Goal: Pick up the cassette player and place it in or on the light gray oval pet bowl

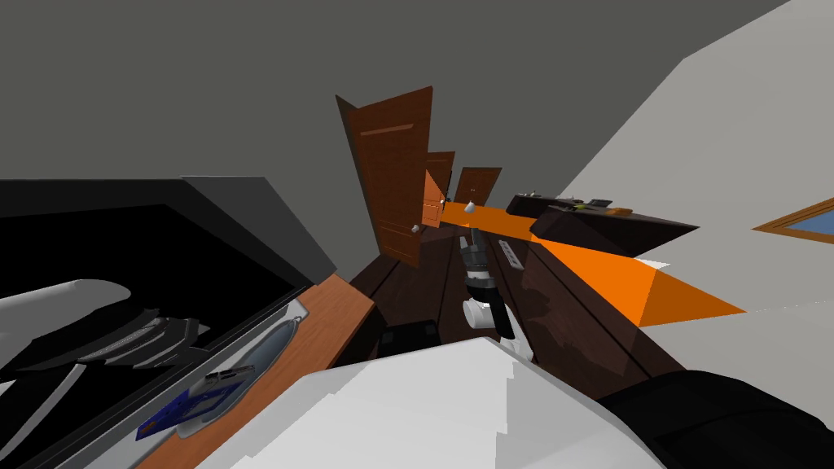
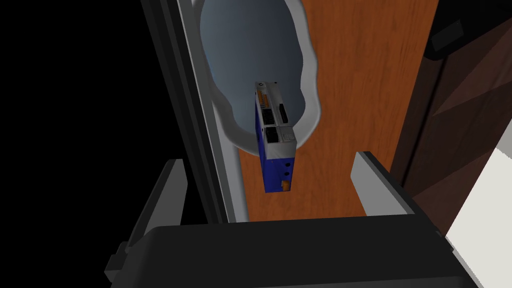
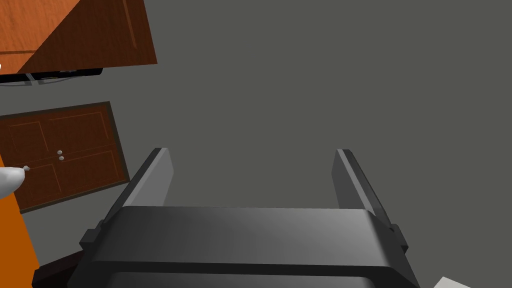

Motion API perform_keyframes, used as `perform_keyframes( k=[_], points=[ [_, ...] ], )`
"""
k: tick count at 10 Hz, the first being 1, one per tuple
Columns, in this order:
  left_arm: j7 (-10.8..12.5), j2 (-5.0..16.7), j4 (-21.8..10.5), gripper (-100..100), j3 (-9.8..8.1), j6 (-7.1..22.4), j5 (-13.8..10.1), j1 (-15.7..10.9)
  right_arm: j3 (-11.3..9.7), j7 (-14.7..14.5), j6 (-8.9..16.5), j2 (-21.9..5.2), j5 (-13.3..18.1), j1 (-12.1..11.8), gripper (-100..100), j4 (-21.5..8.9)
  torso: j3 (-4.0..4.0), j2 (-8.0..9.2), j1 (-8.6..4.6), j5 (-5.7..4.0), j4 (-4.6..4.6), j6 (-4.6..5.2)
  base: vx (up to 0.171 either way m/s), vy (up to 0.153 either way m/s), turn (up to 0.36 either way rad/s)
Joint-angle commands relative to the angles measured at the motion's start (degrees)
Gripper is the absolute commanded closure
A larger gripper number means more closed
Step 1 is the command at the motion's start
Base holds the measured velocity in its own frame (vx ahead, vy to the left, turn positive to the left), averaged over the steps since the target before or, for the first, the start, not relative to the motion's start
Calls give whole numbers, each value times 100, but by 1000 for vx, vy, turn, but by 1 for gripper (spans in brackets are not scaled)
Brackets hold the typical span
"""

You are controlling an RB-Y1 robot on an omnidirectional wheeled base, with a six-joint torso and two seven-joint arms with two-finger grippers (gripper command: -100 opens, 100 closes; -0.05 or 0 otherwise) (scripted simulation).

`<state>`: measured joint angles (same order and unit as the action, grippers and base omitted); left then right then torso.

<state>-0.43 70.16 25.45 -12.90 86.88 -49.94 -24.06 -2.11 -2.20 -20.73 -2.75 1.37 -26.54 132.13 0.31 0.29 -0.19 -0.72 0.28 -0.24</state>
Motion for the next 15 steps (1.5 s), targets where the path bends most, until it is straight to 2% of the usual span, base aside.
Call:
perform_keyframes(
  k=[1, 2, 3, 4, 5, 6, 7, 8, 9, 10, 11, 12, 13, 14, 15],
  points=[
    [130, -52, 57, -100, -98, 113, 227, -100, 0, 0, 0, 0, 0, 0, 0, 0, 0, 0, 0, 0, 0, 0, -80, 40, -72],
    [327, -169, 201, -100, -313, 286, 448, -244, 0, 0, 0, 0, 0, 0, 0, 0, 5, 7, 6, 1, 3, -4, -115, 60, -68],
    [327, -169, 201, -100, -313, 286, 586, -244, 0, 0, 0, 0, 0, 0, 0, 0, 9, 15, 15, 1, 5, 6, -103, 41, -55],
    [524, -286, 336, -100, -519, 458, 810, -389, 0, 0, 0, 0, 0, 0, 0, 0, 9, 12, 11, 1, 5, 2, -95, 53, -96],
    [524, -286, 345, -100, -529, 458, 946, -389, 0, 0, 0, 0, 0, 0, 0, 0, 6, 8, 13, 0, 4, 7, -85, 54, -71],
    [524, -286, 345, -100, -529, 458, 946, -389, 0, 0, 0, 0, 0, 0, 0, 0, 4, 4, 15, 0, 4, 2, -40, 26, 6],
    [721, -403, 488, -100, -744, 630, 1219, -533, 0, 0, 0, 0, 0, -1, 0, 0, -2, -8, 9, -1, 2, 0, -74, 27, -71],
    [721, -403, 488, -100, -744, 630, 1305, -533, 0, 0, 0, 0, 0, 0, 0, 0, 0, -3, 7, -2, 2, 6, -80, 35, -58],
    [918, -521, 632, -100, -960, 802, 1493, -678, 0, 0, 0, 0, 0, 0, 0, 0, 1, -2, 9, -2, 3, 2, -98, 49, -91],
    [918, -521, 632, -100, -960, 802, 1664, -678, 0, 0, 0, 0, 0, 0, 0, 0, 3, 3, 13, -1, 3, 6, -100, 50, -64],
    [1115, -638, 775, -100, -1175, 975, 1844, -822, 0, 0, 0, 0, 0, 0, 0, 0, 6, 6, 15, 0, 4, 0, -123, 60, -80],
    [1115, -638, 775, -100, -1175, 975, 2005, -822, 0, 0, 0, 0, 0, 0, 0, 0, 9, 14, 19, 0, 6, 4, -89, 45, -56],
    [1311, -755, 919, -100, -1390, 1147, 2175, -967, 0, 0, 0, 0, 0, 0, 0, 0, 6, 6, 15, 0, 5, 0, -117, 48, -87],
    [1311, -755, 919, -100, -1390, 1147, 2348, -967, 0, 0, 0, 0, 0, 0, 0, 0, 8, 12, 16, 0, 5, 4, -98, 42, -61],
    [1255, -745, 843, -100, -1355, 1065, 2240, -948, 0, 0, 0, 0, 0, 0, 0, 0, 7, 7, 14, -1, 5, 0, -31, 15, -7]
  ],
)
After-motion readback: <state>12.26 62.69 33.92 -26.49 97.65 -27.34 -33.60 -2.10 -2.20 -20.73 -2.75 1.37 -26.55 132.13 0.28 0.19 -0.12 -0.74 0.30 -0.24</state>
